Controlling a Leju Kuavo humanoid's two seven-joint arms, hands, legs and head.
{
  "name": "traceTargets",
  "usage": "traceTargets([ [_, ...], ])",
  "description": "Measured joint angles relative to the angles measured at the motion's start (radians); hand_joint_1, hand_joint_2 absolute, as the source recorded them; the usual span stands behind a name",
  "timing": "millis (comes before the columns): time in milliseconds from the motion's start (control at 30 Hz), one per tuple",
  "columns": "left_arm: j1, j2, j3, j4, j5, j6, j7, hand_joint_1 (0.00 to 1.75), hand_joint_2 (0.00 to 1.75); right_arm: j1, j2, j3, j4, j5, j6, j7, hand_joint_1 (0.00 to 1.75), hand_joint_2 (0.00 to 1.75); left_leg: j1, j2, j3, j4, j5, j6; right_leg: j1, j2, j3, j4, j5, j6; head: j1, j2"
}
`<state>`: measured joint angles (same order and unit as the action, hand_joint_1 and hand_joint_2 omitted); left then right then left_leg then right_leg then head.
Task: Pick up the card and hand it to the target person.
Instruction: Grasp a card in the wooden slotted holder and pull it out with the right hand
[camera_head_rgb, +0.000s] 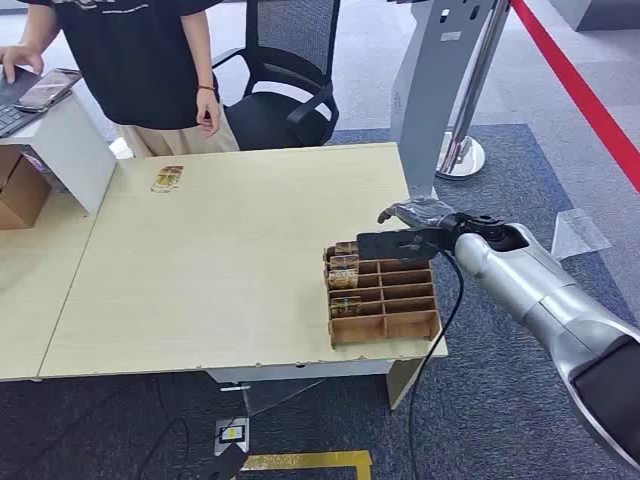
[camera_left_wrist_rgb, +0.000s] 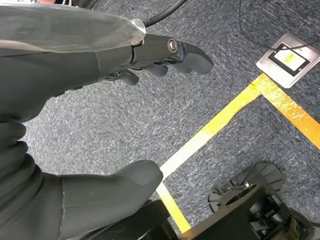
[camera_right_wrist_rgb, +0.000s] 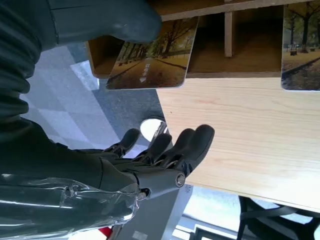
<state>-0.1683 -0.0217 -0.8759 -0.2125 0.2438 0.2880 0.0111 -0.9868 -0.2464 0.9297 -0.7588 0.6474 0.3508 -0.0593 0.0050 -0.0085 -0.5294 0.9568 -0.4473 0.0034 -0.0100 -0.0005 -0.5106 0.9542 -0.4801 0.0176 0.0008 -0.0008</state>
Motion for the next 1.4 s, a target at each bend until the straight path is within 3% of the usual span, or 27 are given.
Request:
traceTargets([
  [167, 0.005, 0.0, 0.0, 0.0, 0.009, 0.008, -0.001, 0.0, 1.75, -0.005, 0.0, 0.007, -0.021, -0.002, 0.015, 0.012, 0.55, 1.75, 0.0, 0.0, 0.0, 0.0, 0.0, 0.0, 0.0, 0.0, 0.0, 0.0, 0.0, 0.0, 0.0, 0.0],
  [300, 0.009, 0.0, 0.0, 0.0, 0.01, 0.009, -0.003, 0.0, 1.75, -0.01, 0.0, 0.012, -0.04, -0.003, 0.018, 0.026, 0.76, 1.75, 0.0, 0.0, 0.0, 0.0, 0.0, 0.0, 0.0, 0.0, 0.0, 0.0, 0.0, 0.0, 0.0, 0.0],
  [567, 0.009, 0.0, 0.0, 0.0, 0.007, 0.007, 0.0, 0.0, 1.75, -0.011, 0.0, 0.016, -0.081, -0.014, 0.028, 0.069, 0.94, 1.75, 0.0, 0.0, 0.0, 0.0, 0.0, 0.0, 0.0, 0.0, 0.0, 0.0, 0.0, 0.0, 0.0, 0.0],
  [667, 0.009, 0.001, -0.001, 0.0, 0.007, 0.006, 0.0, 0.0, 1.75, -0.011, -0.002, 0.016, -0.097, -0.015, 0.029, 0.081, 1.09, 1.75, 0.0, 0.0, 0.0, 0.0, 0.0, 0.0, 0.0, 0.0, 0.0, 0.0, 0.0, 0.0, 0.0, 0.0],
  [800, 0.009, 0.002, -0.002, 0.0, 0.007, 0.006, 0.002, 0.0, 1.75, -0.01, -0.007, 0.016, -0.117, -0.017, 0.037, 0.093, 0.8, 1.75, 0.0, 0.0, 0.0, 0.0, 0.0, 0.0, 0.0, 0.0, 0.0, 0.0, 0.0, 0.0, 0.0, 0.0],
  [1100, 0.009, 0.003, -0.01, 0.0, 0.007, 0.006, 0.003, 0.0, 1.75, -0.001, -0.022, 0.016, -0.158, -0.025, 0.045, 0.112, 0.63, 1.75, 0.0, 0.0, 0.0, 0.0, 0.0, 0.0, 0.0, 0.0, 0.0, 0.0, 0.0, 0.0, 0.0, 0.0],
  [1267, 0.009, 0.003, -0.01, 0.0, 0.006, 0.005, 0.003, 0.0, 1.75, 0.006, -0.032, 0.016, -0.175, -0.035, 0.051, 0.122, 0.8, 1.75, 0.0, 0.0, 0.0, 0.0, 0.0, 0.0, 0.0, 0.0, 0.0, 0.0, 0.0, 0.0, 0.0, 0.0],
  [1400, 0.009, 0.003, -0.011, 0.0, 0.002, 0.0, 0.003, 0.0, 1.75, 0.011, -0.041, 0.016, -0.186, -0.036, 0.058, 0.13, 0.82, 1.75, 0.0, 0.0, 0.0, 0.0, 0.0, 0.0, 0.0, 0.0, 0.0, 0.0, 0.0, 0.0, 0.0, 0.0],
])
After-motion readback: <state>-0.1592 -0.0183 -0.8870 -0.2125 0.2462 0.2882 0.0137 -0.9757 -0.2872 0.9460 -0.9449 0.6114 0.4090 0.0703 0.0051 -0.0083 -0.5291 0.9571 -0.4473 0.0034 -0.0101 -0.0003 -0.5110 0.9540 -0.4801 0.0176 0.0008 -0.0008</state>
